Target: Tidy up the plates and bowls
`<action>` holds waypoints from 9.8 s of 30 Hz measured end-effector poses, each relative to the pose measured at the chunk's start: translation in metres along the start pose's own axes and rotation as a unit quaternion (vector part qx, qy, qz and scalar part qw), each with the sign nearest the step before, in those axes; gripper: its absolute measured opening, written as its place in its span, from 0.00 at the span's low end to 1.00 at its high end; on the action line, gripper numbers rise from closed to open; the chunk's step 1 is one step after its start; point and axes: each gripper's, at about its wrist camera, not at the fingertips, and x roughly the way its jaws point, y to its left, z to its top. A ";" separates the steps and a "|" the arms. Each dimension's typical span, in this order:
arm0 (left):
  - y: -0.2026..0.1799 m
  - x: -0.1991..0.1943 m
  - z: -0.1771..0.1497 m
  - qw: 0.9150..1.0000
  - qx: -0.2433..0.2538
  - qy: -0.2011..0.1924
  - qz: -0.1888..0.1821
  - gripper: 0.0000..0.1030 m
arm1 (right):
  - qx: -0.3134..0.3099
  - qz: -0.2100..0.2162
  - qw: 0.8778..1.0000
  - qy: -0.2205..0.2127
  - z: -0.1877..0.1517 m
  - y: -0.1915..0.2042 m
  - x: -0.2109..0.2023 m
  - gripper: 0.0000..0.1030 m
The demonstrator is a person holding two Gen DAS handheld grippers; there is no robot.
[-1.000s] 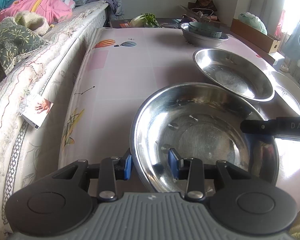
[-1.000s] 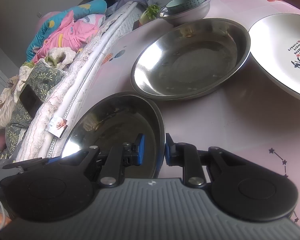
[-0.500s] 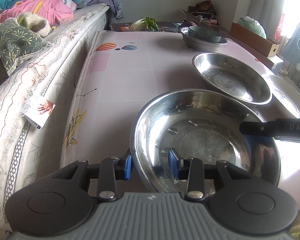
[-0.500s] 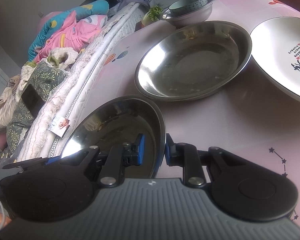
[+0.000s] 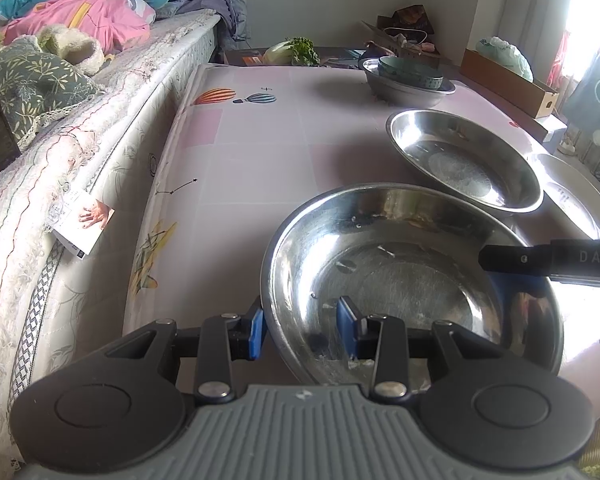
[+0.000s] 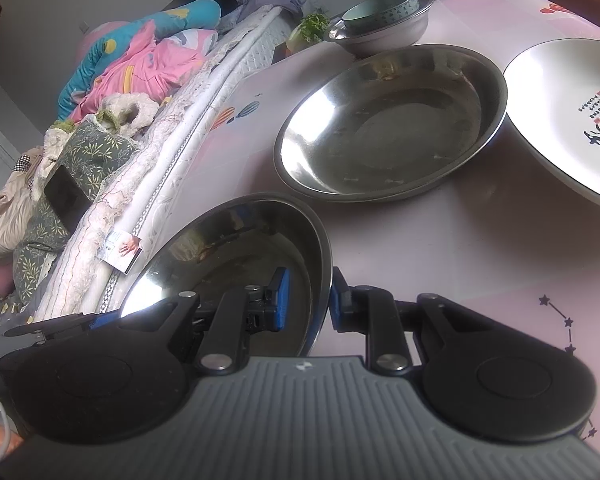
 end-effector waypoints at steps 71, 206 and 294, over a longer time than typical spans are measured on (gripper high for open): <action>-0.031 -0.033 0.035 0.996 0.019 -0.074 -0.043 0.37 | -0.006 0.005 0.996 -0.092 0.021 -0.008 -0.067 0.20; -0.134 0.007 -0.009 0.979 0.044 0.083 -0.181 0.34 | 0.120 0.011 0.992 -0.034 -0.011 -0.155 -0.110 0.29; -0.160 0.024 -0.006 0.990 0.081 0.017 -0.110 0.48 | 0.028 -0.055 0.995 -0.075 -0.026 -0.137 -0.110 0.21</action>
